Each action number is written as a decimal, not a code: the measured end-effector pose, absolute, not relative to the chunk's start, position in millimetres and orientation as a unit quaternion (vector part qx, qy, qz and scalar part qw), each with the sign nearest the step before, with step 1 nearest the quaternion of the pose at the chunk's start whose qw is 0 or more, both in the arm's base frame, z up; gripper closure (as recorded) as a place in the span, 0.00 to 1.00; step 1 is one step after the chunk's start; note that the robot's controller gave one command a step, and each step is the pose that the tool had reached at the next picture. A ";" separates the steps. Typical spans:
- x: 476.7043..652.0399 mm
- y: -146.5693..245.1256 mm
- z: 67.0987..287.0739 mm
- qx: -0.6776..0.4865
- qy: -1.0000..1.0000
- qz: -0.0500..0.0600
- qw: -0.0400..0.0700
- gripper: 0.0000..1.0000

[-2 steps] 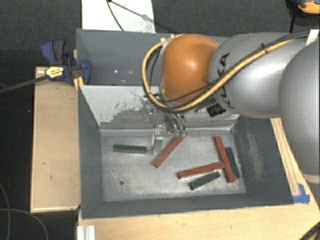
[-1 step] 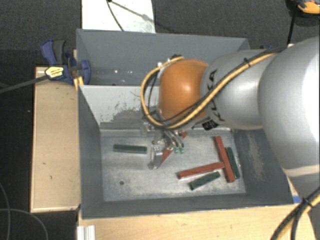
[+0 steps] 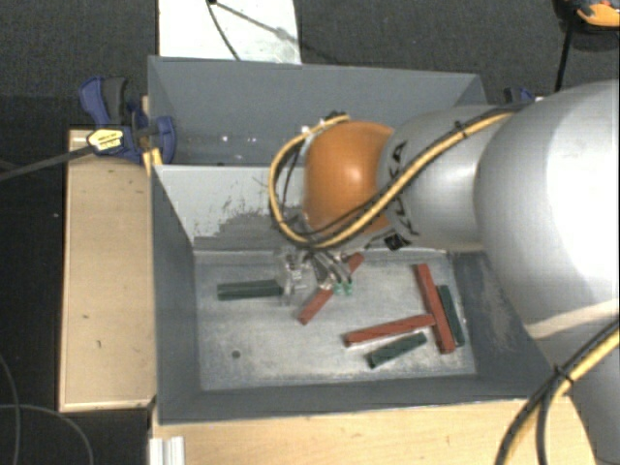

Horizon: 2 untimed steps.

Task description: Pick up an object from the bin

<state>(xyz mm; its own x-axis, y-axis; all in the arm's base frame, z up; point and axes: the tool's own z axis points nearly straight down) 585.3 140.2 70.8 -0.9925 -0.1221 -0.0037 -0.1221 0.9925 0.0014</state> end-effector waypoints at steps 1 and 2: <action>585.3 140.1 70.8 -0.060 0.998 0.001 0.002 1.00; 586.8 178.1 266.3 -0.132 0.991 0.001 0.005 1.00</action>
Offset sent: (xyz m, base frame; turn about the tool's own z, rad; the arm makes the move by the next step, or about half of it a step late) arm -0.0003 0.0371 0.1896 -0.1439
